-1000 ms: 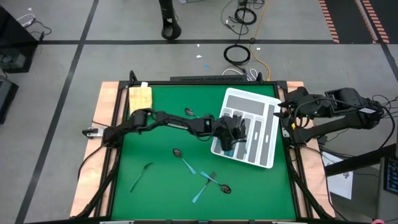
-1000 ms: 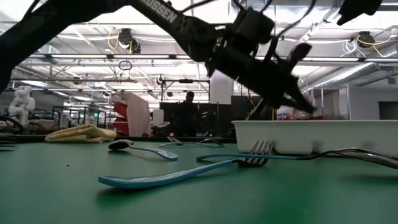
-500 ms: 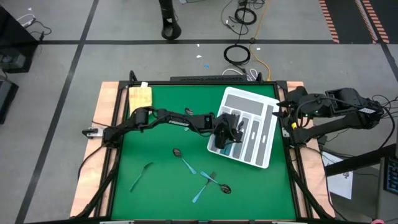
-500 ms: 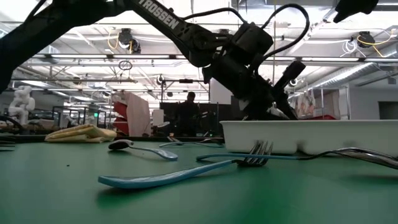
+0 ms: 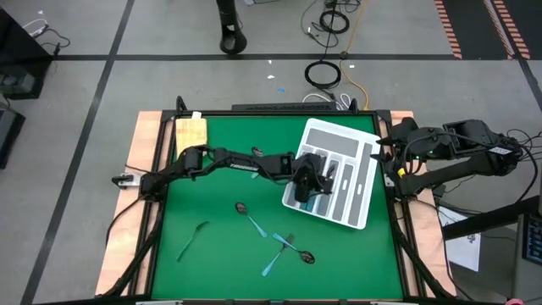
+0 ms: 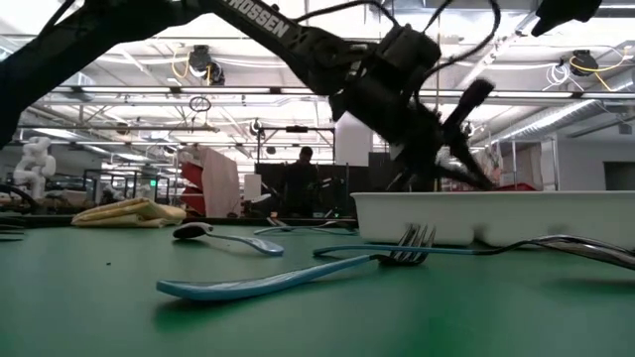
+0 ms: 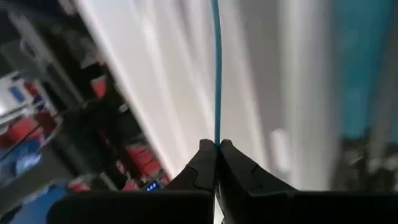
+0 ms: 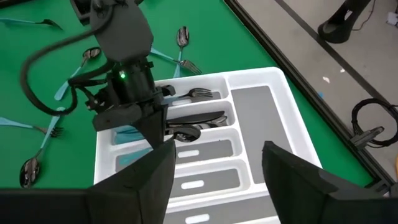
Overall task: Sort silverware
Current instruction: Put the blue spoon into the white cutlery tray
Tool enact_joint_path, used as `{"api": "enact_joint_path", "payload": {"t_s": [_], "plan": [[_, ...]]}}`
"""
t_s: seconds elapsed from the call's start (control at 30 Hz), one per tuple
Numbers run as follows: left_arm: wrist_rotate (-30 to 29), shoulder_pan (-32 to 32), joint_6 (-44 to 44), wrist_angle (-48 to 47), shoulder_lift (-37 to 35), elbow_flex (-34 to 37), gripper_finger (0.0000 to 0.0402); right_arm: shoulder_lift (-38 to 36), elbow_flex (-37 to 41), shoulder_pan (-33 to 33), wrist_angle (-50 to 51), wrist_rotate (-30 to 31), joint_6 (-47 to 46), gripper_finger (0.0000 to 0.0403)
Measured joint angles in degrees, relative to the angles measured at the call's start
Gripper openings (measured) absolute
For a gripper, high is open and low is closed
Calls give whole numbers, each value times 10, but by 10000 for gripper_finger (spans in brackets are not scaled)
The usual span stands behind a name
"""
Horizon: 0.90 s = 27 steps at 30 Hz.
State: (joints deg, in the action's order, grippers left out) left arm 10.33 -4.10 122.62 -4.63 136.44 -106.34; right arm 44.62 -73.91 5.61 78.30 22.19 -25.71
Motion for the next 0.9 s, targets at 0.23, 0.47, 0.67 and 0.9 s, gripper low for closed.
{"api": "enact_joint_path", "payload": {"t_s": [0.23, 0.47, 0.67, 0.9], "plan": [[38, -2, -93, -49, 0, -29, 11, 0, 0, 0, 0, 0, 5, 231], [53, -4, -83, -71, 0, -30, 12, 0, 0, 0, 0, 0, 11, 231], [51, -10, -86, -70, 0, -30, 25, 0, 0, 0, 0, 0, 11, 231], [45, -8, -114, -45, 0, -30, 51, 0, 0, 0, 0, 3, 11, 231]]}}
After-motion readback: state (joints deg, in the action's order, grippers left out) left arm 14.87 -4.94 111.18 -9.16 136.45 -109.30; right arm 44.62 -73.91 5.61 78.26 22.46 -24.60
